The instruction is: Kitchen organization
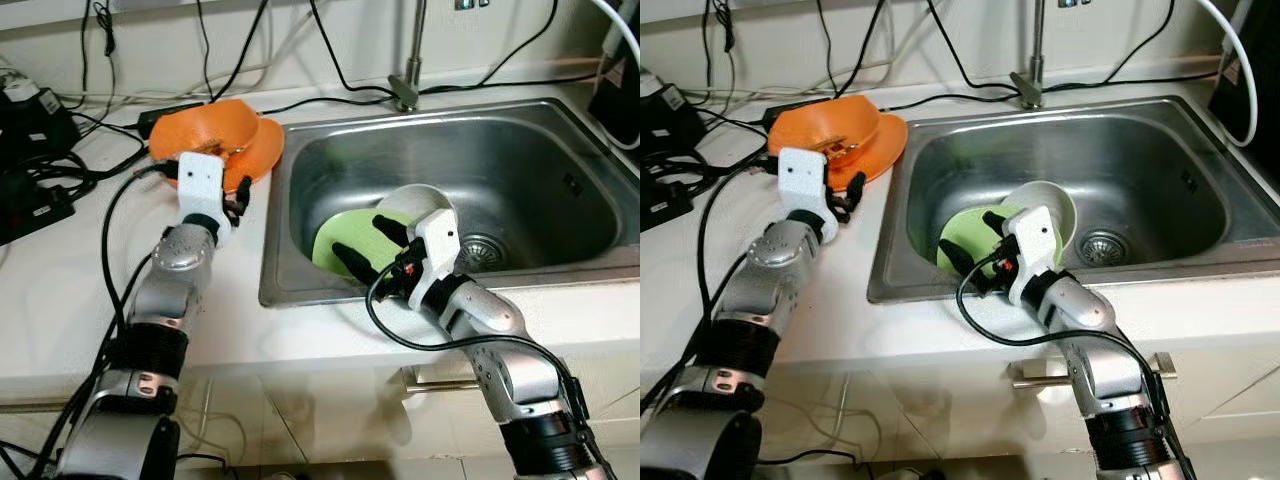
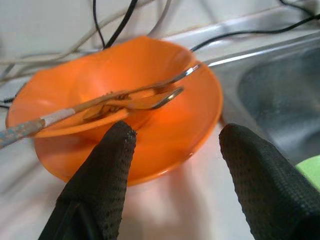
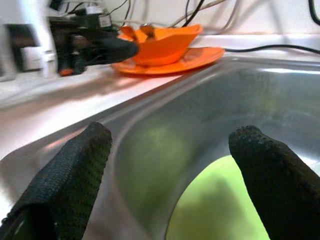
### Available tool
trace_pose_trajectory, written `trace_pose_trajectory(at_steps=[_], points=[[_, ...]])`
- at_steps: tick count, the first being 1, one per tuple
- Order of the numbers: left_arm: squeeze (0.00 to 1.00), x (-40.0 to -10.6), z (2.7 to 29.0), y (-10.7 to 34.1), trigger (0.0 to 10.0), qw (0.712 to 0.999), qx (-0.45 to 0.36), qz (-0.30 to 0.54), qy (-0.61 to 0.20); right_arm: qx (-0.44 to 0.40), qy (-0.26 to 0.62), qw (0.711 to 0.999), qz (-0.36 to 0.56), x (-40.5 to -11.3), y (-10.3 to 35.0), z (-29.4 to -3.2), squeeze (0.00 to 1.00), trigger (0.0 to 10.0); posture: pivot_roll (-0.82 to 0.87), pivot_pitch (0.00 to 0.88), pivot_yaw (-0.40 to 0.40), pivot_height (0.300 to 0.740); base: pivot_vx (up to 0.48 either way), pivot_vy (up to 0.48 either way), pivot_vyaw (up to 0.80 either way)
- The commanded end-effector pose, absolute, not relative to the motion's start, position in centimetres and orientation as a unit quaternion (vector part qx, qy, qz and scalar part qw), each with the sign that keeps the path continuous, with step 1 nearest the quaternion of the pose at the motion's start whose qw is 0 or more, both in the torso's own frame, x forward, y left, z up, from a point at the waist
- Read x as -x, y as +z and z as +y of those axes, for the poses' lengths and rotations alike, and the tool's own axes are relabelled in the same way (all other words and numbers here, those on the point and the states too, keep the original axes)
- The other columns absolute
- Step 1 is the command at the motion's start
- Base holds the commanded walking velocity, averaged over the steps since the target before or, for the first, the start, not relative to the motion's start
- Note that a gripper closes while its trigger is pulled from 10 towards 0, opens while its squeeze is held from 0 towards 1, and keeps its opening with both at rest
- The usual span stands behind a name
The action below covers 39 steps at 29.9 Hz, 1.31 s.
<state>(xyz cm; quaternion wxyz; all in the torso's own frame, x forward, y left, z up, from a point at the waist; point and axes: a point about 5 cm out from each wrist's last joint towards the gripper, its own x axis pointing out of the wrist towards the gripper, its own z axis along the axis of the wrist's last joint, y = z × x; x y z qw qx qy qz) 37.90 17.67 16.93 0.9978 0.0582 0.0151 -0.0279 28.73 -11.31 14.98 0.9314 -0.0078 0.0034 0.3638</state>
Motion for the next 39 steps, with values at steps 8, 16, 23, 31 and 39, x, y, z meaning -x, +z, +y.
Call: trace_pose_trajectory(at_steps=[8, 16, 23, 31, 39], points=[[0.0, -39.3, 19.1, 16.7, 10.0, 0.998, -0.041, 0.05, -0.017, 0.019, 0.378, 0.925, 0.032, -26.7, 15.2, -11.3, 0.0, 10.0, -0.13, 0.149, 0.177, 0.74, 0.0, 0.0, 0.0], [0.0, -40.0, 19.5, 17.3, 10.0, 0.997, -0.035, 0.059, -0.02, 0.013, 0.38, 0.924, 0.038, -25.5, 15.9, -11.3, 0.0, 10.0, -0.16, 0.163, 0.188, 0.74, 0.0, 0.0, 0.0], [0.0, -40.5, 19.9, 17.9, 10.0, 0.996, -0.036, 0.082, -0.02, 0.02, 0.454, 0.889, 0.052, -23.4, 16.7, -11.1, 0.0, 10.0, -0.18, 0.162, 0.19, 0.74, 0.0, 0.0, 0.0], [0.0, -40.2, 20.2, 16.6, 10.0, 0.987, -0.044, 0.142, -0.054, 0.029, 0.454, 0.889, 0.053, -23.6, 17.0, -11.2, 0.0, 10.0, -0.16, 0.148, 0.192, 0.74, 0.0, 0.0, 0.0], [0.0, -39.7, 20.5, 15.6, 10.0, 0.975, -0.064, 0.188, -0.101, 0.046, 0.412, 0.91, 0.028, -24.7, 17.5, -11.3, 0.0, 10.0, -0.14, 0.135, 0.196, 0.74, 0.0, 0.0, 0.0]])
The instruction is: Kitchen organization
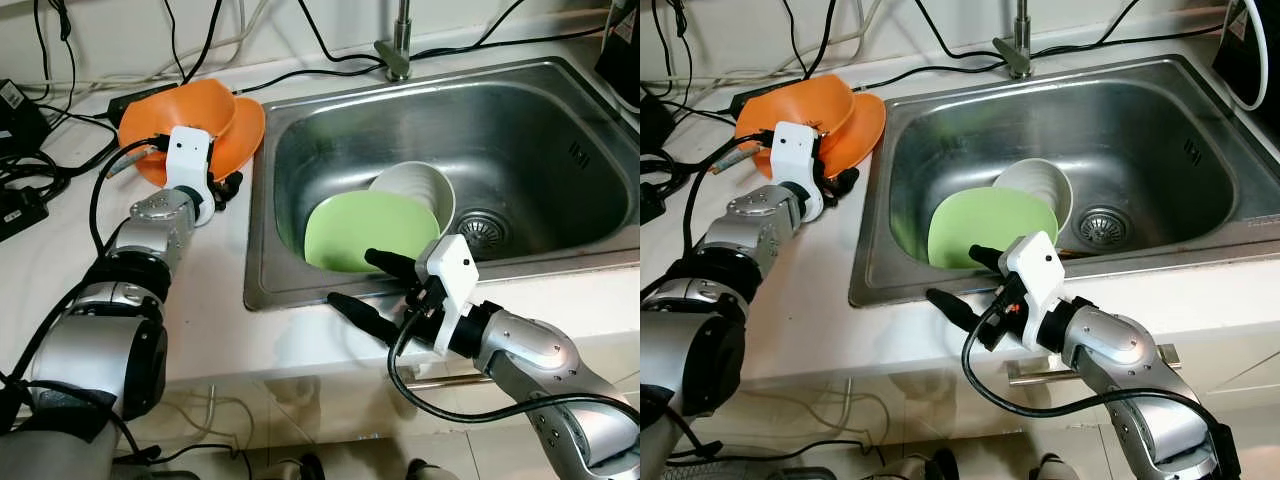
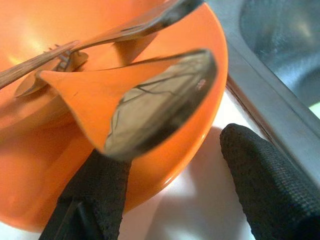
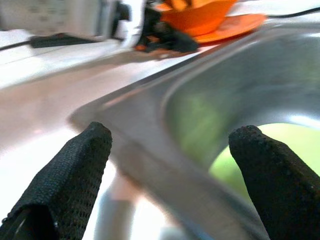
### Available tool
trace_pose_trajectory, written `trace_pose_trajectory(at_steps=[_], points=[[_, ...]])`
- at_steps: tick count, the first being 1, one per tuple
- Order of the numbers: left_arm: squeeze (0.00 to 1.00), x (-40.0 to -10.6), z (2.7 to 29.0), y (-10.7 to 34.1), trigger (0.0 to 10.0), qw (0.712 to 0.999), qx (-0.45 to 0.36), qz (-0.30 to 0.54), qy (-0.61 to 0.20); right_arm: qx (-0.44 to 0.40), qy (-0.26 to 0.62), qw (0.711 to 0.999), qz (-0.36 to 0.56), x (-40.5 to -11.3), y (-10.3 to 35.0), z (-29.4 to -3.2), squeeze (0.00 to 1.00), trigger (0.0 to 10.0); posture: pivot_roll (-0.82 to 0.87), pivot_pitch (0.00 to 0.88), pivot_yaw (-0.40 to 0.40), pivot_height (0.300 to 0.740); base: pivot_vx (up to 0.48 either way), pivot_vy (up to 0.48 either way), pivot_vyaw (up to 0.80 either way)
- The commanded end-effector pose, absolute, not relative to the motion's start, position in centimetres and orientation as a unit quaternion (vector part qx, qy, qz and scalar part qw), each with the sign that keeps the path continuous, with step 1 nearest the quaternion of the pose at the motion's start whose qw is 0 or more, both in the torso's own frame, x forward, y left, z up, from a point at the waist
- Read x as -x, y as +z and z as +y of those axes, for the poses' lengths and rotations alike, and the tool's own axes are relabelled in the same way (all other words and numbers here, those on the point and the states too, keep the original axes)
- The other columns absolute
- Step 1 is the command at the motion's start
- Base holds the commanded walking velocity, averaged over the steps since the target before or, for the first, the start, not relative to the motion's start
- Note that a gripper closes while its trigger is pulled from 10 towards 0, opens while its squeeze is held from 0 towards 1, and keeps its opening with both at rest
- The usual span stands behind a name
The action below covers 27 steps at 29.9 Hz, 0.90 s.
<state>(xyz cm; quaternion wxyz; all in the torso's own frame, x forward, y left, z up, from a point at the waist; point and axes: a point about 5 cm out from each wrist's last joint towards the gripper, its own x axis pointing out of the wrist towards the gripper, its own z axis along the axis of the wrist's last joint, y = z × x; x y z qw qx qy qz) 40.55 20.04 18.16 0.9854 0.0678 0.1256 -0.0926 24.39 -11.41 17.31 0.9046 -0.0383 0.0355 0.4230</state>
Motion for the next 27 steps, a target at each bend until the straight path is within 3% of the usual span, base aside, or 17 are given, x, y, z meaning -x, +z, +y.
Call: trace_pose_trajectory(at_steps=[1, 11, 27], points=[[0.0, -39.6, 20.4, 15.5, 10.0, 0.973, -0.065, 0.192, -0.109, 0.044, 0.399, 0.916, 0.021, -25.1, 17.6, -11.4, 0.0, 10.0, -0.14, 0.132, 0.197, 0.74, 0.0, 0.0, 0.0], [0.0, -39.3, 20.2, 15.2, 10.0, 0.965, -0.068, 0.209, -0.141, 0.049, 0.351, 0.935, -0.008, -26.5, 18.2, -11.9, 0.0, 10.0, -0.12, 0.13, 0.204, 0.74, 0.0, 0.0, 0.0], [0.0, -37.0, 21.7, 13.8, 10.0, 0.955, -0.057, 0.236, -0.168, 0.05, 0.337, 0.94, -0.02, -27.4, 18.1, -11.8, 0.0, 10.0, -0.08, 0.123, 0.204, 0.74, 0.0, 0.0, 0.0]])
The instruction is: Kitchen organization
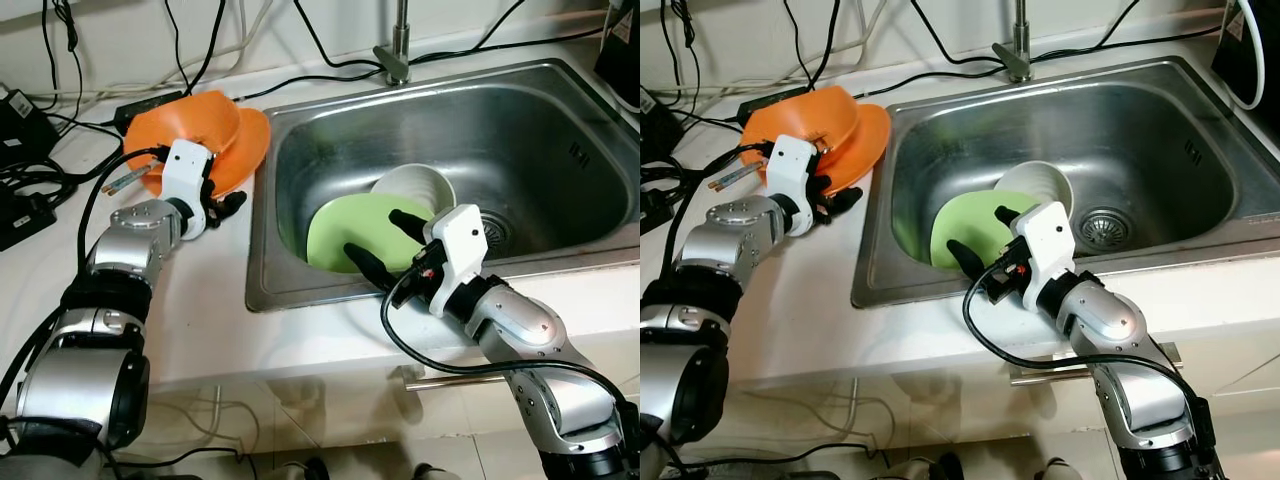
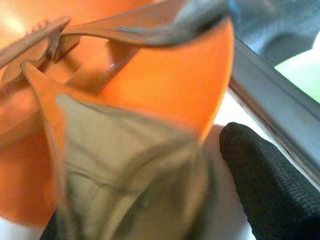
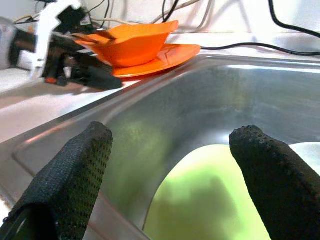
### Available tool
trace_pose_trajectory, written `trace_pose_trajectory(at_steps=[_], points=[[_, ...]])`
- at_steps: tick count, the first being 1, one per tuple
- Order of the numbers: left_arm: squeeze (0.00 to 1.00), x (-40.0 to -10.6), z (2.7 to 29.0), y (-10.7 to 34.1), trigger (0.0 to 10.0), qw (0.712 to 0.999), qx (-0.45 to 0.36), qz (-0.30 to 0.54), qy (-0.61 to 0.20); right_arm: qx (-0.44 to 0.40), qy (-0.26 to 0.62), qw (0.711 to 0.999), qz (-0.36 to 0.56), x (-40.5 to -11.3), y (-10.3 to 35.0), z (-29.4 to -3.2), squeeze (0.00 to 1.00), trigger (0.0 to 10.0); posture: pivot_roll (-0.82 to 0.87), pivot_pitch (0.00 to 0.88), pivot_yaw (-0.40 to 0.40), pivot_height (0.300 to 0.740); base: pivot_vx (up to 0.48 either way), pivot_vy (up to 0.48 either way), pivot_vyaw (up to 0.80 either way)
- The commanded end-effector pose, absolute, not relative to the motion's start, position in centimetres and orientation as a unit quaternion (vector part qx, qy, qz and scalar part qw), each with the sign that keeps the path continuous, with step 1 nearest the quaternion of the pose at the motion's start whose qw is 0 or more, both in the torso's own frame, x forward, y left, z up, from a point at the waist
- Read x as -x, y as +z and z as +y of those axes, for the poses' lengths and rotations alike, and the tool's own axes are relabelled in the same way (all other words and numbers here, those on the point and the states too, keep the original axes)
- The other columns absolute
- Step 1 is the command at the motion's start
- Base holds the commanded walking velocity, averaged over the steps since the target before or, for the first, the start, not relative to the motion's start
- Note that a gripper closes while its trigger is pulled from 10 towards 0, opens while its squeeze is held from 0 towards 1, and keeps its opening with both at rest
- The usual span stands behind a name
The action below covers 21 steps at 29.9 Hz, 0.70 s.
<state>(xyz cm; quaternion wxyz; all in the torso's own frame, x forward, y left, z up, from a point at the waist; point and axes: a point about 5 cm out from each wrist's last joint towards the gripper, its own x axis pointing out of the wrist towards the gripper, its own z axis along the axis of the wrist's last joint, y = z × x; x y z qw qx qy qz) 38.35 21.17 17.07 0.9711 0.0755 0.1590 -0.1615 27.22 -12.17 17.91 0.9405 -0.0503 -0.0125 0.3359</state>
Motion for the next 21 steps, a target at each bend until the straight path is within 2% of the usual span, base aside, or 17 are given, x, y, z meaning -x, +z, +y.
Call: trace_pose_trajectory(at_steps=[1, 21], points=[[0.0, -36.7, 21.7, 13.8, 10.0, 0.955, -0.056, 0.236, -0.17, 0.05, 0.337, 0.94, -0.02, -27.4, 18.1, -11.8, 0.0, 10.0, -0.08, 0.123, 0.204, 0.74, 0.0, 0.0, 0.0], [0.0, -32.8, 23.2, 14.9, 10.0, 0.952, -0.073, 0.242, -0.171, 0.045, 0.34, 0.939, -0.025, -28.1, 17.7, -11.3, 0.0, 10.0, -0.02, 0.104, 0.21, 0.74, 0.0, 0.0, 0.0]])
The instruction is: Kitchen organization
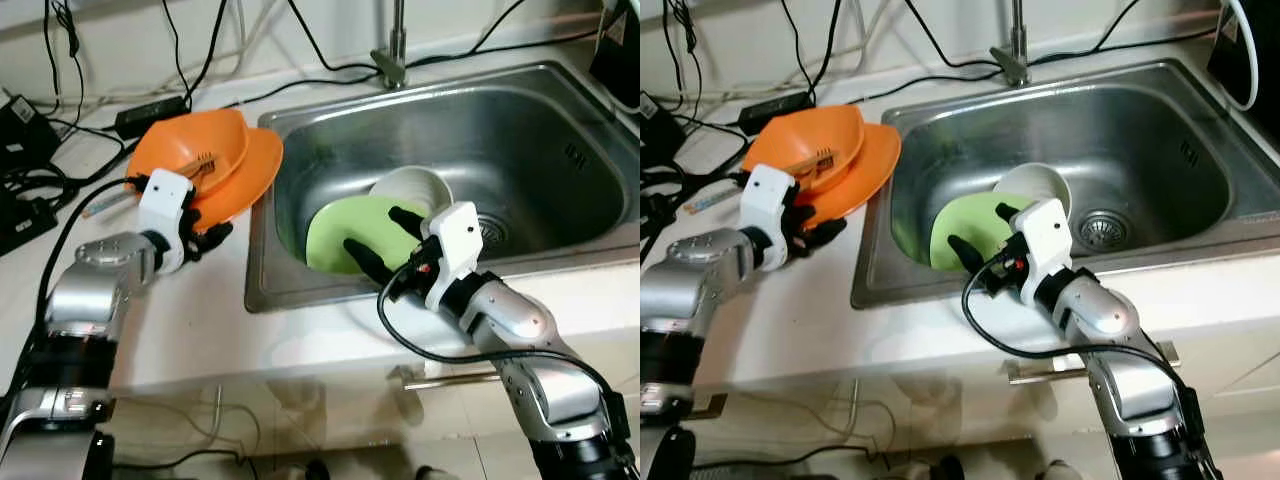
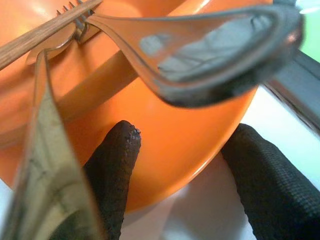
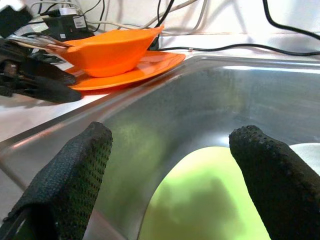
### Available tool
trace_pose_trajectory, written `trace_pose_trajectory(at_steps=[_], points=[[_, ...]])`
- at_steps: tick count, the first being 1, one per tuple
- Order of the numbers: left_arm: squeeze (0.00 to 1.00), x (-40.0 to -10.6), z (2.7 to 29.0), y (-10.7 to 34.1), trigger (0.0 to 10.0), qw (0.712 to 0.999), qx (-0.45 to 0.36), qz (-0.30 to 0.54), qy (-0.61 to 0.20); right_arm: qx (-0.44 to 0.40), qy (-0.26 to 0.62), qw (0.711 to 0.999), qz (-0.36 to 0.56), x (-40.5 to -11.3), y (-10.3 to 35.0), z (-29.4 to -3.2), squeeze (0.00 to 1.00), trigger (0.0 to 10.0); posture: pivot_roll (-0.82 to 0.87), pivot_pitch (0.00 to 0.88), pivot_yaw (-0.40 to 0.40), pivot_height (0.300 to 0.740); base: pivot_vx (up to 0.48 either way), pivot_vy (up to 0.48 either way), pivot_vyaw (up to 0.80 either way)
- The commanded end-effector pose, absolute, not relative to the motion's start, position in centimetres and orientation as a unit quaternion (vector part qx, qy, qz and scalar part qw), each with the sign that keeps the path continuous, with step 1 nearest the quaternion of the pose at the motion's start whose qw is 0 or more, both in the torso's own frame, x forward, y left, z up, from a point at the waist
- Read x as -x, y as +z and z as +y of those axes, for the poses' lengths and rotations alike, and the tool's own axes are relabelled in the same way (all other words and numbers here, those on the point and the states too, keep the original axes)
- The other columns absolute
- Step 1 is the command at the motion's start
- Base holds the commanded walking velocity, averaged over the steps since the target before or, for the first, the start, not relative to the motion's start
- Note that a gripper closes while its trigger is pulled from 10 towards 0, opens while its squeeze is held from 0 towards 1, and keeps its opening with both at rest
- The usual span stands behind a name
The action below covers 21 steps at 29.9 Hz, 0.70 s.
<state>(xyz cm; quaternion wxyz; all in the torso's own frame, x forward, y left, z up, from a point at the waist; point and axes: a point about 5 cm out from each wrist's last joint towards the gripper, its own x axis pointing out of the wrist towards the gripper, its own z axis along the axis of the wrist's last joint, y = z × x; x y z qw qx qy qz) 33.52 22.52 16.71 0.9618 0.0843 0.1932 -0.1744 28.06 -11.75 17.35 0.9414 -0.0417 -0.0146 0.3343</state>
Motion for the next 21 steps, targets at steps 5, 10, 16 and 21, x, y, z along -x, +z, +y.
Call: trace_pose_trajectory(at_steps=[5, 10, 16, 21], points=[[0.0, -31.6, 23.3, 15.2, 10.0, 0.95, -0.076, 0.245, -0.176, 0.044, 0.341, 0.939, -0.026, -28.3, 17.6, -11.2, 0.0, 10.0, 0.0, 0.099, 0.208, 0.74, 0.0, 0.0, 0.0], [0.0, -29.4, 22.4, 15.2, 10.0, 0.943, -0.072, 0.256, -0.199, 0.044, 0.344, 0.937, -0.028, -28.7, 17.5, -10.9, 0.0, 10.0, 0.01, 0.092, 0.205, 0.74, 0.0, 0.0, 0.0], [0.0, -27.8, 21.7, 15.6, 10.0, 0.937, -0.078, 0.261, -0.218, 0.045, 0.345, 0.937, -0.032, -29.0, 17.5, -10.8, 0.0, 10.0, 0.03, 0.081, 0.207, 0.74, 0.0, 0.0, 0.0], [0.0, -26.6, 21.2, 16.3, 10.0, 0.935, -0.083, 0.263, -0.222, 0.044, 0.345, 0.937, -0.035, -29.3, 17.4, -10.7, 0.0, 10.0, 0.04, 0.071, 0.209, 0.74, 0.0, 0.0, 0.0]])
